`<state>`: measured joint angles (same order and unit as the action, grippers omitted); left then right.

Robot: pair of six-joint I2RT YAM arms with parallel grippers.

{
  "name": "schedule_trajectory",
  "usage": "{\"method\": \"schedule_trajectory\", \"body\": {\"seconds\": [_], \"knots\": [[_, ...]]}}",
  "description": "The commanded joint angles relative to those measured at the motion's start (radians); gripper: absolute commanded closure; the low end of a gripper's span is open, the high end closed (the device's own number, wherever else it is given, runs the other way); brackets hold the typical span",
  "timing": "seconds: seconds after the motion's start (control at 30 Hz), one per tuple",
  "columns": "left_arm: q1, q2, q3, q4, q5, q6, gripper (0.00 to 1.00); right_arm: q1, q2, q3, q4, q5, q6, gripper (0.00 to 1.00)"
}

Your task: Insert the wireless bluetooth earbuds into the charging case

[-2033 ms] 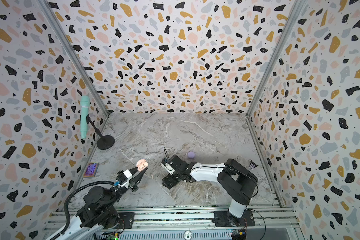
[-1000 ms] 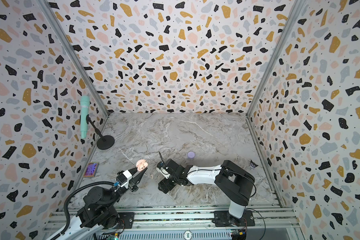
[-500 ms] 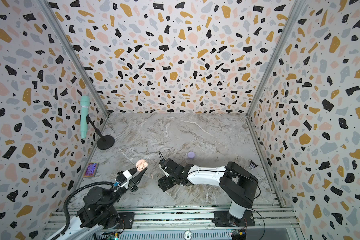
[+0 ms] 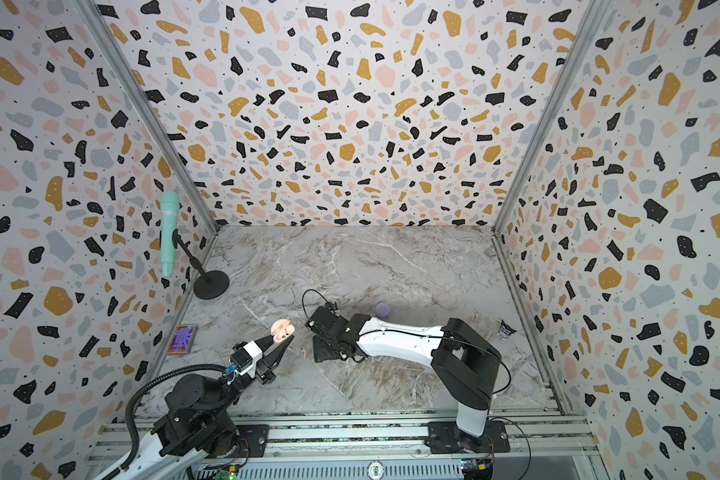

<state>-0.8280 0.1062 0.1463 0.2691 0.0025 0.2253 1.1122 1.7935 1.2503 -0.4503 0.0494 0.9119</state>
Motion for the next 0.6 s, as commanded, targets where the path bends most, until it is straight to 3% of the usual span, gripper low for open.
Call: {"method": "schedule_trajectory", "body": {"seconds": [0.0,0.17,0.57], "knots": [[-0.006,-0.014,-0.002,0.044,0.008,0.009,1.00,0.007,0.038,0.048,-0.156,0.049,0.086,0.33],[-0.006,-0.016,-0.002,0.044,0.008,0.009,1.00,0.012,0.046,0.069,-0.215,0.097,0.172,0.33],[-0.006,-0.019,-0.003,0.044,0.010,0.009,1.00,0.005,0.063,0.109,-0.228,0.101,0.238,0.39]]}}
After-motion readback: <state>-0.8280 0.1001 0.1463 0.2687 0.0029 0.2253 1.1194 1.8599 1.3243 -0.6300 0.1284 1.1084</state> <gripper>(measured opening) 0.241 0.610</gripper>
